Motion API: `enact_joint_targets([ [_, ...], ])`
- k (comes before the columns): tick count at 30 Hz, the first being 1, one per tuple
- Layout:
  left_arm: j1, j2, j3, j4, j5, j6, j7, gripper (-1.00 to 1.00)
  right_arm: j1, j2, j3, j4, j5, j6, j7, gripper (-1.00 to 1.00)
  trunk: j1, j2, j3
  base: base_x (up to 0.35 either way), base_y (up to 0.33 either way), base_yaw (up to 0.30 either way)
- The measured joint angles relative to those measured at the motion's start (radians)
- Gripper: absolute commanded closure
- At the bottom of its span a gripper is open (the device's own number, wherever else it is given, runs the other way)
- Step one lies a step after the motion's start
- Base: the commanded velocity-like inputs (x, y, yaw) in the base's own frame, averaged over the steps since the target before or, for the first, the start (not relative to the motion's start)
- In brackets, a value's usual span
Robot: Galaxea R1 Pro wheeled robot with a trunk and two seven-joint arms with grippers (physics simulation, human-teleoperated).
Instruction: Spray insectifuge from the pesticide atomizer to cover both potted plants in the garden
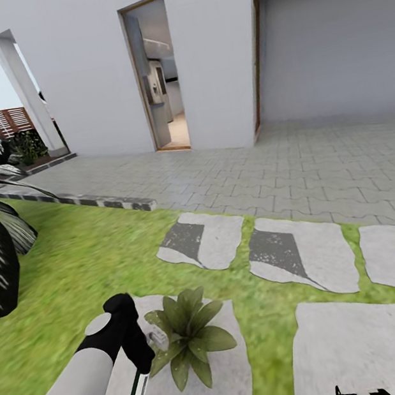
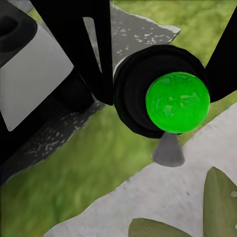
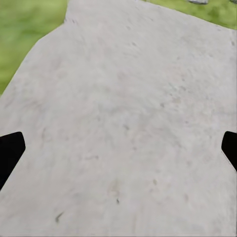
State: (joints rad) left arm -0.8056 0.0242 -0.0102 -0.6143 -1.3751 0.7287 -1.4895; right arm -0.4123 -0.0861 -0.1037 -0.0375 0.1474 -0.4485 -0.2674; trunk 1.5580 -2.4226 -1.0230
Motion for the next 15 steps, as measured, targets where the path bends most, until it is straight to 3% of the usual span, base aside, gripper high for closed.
enact_joint_targets([
  [15, 0.008, 0.017, 0.005, 0.0, 0.003, 0.002, 0.01, 1.0, 0.0, 0.0, 0.0, 0.0, 0.0, 0.0, 0.0, -1.0, 0.0, 0.0, 0.0, -0.039, -0.273, 0.278],
])
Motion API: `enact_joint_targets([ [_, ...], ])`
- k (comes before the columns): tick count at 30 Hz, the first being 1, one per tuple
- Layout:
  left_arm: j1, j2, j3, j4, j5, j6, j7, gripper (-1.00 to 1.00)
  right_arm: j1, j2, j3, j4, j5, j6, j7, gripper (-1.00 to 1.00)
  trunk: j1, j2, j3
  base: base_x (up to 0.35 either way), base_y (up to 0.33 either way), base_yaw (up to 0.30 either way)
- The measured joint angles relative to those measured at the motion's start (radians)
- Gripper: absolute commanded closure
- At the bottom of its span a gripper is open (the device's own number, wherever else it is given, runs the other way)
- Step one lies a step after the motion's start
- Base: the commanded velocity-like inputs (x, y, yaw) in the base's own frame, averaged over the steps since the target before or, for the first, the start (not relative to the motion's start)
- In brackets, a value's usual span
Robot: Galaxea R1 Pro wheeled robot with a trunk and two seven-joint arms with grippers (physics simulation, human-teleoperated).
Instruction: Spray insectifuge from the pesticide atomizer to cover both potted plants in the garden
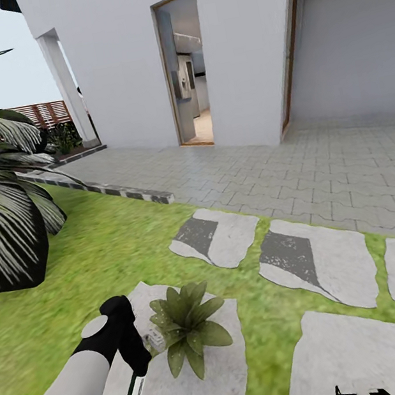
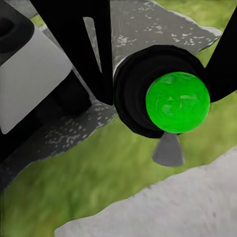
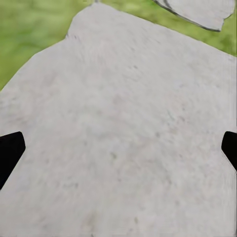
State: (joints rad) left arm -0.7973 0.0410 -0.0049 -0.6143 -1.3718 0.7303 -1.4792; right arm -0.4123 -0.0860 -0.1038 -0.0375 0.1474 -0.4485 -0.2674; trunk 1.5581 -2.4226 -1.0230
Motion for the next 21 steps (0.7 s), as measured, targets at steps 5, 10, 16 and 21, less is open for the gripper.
enact_joint_targets([
  [5, 0.004, 0.001, 0.012, 0.001, 0.0, -0.001, 0.004, 1.0, 0.0, 0.001, 0.0, 0.0, 0.0, 0.0, 0.0, -1.0, 0.0, 0.0, 0.0, 0.03, -0.273, 0.233],
  [10, 0.006, 0.005, 0.014, 0.004, -0.002, -0.002, 0.006, 1.0, 0.0, 0.001, 0.0, 0.0, 0.0, 0.0, 0.0, -1.0, 0.0, 0.0, 0.0, 0.076, -0.232, 0.034],
  [16, 0.057, 0.041, 0.016, 0.015, 0.003, -0.002, 0.07, 1.0, 0.0, 0.002, 0.0, 0.0, 0.0, 0.0, 0.0, -1.0, 0.0, 0.0, 0.0, 0.009, -0.035, 0.124],
  [21, 0.077, 0.065, 0.052, 0.016, 0.009, -0.004, 0.088, 1.0, 0.0, 0.002, 0.0, 0.0, 0.0, 0.0, 0.0, -1.0, 0.0, 0.0, 0.0, 0.0, -0.001, 0.271],
])
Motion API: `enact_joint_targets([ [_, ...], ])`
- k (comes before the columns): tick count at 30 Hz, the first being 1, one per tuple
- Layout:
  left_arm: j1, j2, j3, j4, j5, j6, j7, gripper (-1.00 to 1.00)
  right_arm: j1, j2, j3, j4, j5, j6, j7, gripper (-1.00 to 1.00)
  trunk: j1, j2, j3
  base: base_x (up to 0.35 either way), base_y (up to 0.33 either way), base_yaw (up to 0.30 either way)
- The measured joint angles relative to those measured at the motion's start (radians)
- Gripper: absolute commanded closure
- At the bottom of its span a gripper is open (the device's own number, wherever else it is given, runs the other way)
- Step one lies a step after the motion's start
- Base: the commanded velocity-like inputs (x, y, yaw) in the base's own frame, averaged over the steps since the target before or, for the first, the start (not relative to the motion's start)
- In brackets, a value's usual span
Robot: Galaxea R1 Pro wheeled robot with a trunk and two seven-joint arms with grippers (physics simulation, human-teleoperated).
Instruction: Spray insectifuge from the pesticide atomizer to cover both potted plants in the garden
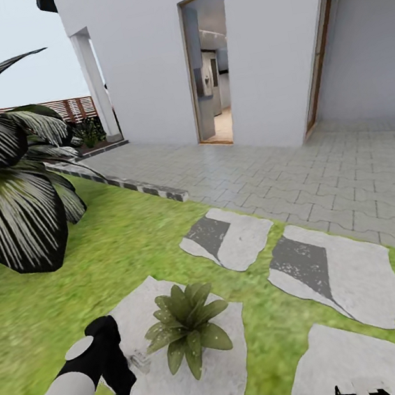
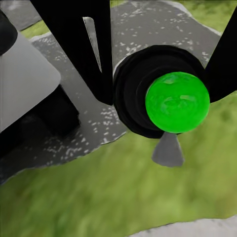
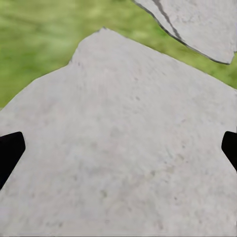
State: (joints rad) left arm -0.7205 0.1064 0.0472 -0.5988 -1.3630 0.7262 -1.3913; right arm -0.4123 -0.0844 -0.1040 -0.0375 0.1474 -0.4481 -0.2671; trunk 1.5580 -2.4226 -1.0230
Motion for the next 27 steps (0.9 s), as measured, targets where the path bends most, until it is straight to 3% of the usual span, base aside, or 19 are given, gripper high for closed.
enact_joint_targets([
  [7, 0.002, -0.013, 0.011, -0.01, 0.002, 0.0, 0.003, 1.0, 0.0, 0.0, 0.0, 0.0, 0.0, 0.0, 0.0, -1.0, 0.0, 0.0, 0.0, 0.027, -0.052, 0.248],
  [16, 0.002, -0.013, 0.015, -0.015, 0.004, 0.0, 0.003, 1.0, 0.0, -0.003, 0.0, 0.001, 0.003, 0.0, 0.0, -1.0, 0.0, 0.0, 0.0, 0.055, -0.251, 0.015],
  [27, 0.0, -0.028, 0.015, -0.013, 0.005, 0.001, -0.001, 1.0, 0.0, -0.001, 0.0, 0.0, 0.002, 0.0, 0.0, -1.0, 0.0, 0.0, 0.0, -0.09, -0.256, 0.003],
])
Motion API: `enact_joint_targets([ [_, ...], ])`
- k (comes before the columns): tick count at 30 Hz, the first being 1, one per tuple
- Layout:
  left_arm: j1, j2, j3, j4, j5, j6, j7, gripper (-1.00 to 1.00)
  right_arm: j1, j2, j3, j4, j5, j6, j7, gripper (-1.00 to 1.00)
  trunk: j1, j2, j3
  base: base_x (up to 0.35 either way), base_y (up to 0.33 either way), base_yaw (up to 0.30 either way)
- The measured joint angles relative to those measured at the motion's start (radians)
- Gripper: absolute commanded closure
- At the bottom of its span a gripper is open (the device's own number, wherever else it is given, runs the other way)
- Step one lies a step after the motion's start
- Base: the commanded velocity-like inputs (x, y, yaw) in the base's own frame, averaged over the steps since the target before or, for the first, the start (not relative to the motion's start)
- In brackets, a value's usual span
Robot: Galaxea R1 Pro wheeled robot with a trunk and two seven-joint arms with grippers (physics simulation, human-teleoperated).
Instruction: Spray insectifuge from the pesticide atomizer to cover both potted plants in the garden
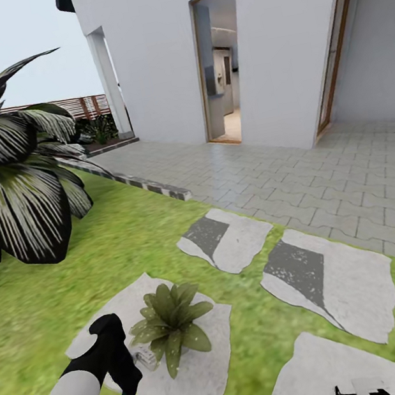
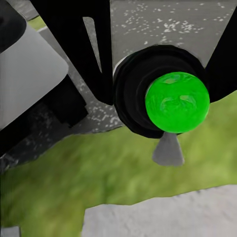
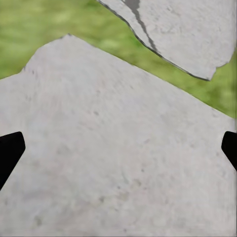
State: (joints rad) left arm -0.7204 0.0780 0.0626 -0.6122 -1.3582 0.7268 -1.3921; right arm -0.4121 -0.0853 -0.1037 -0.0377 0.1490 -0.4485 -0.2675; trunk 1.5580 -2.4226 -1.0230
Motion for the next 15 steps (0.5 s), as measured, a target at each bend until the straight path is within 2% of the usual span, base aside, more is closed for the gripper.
enact_joint_targets([
  [4, 0.0, 0.001, 0.0, 0.006, 0.001, 0.001, -0.001, 1.0, 0.0, 0.001, 0.0, 0.0, 0.0, 0.0, 0.0, -1.0, 0.0, 0.0, -0.002, 0.147, -0.193, 0.133],
  [9, 0.0, 0.002, -0.003, 0.014, 0.0, 0.002, -0.001, 1.0, 0.0, 0.002, 0.0, 0.0, 0.0, 0.0, 0.0, -1.0, 0.0, 0.0, -0.005, 0.221, -0.034, 0.221],
  [12, 0.0, 0.005, -0.003, 0.014, 0.0, 0.001, -0.003, 1.0, 0.0, 0.002, 0.0, 0.0, 0.0, 0.0, 0.0, -1.0, 0.0, 0.0, -0.008, 0.042, -0.002, 0.184],
  [15, 0.0, 0.004, 0.0, 0.013, 0.0, 0.002, -0.008, 1.0, 0.0, 0.002, 0.0, 0.0, 0.0, 0.0, 0.0, -1.0, 0.0, 0.0, -0.009, 0.009, 0.0, 0.053],
])
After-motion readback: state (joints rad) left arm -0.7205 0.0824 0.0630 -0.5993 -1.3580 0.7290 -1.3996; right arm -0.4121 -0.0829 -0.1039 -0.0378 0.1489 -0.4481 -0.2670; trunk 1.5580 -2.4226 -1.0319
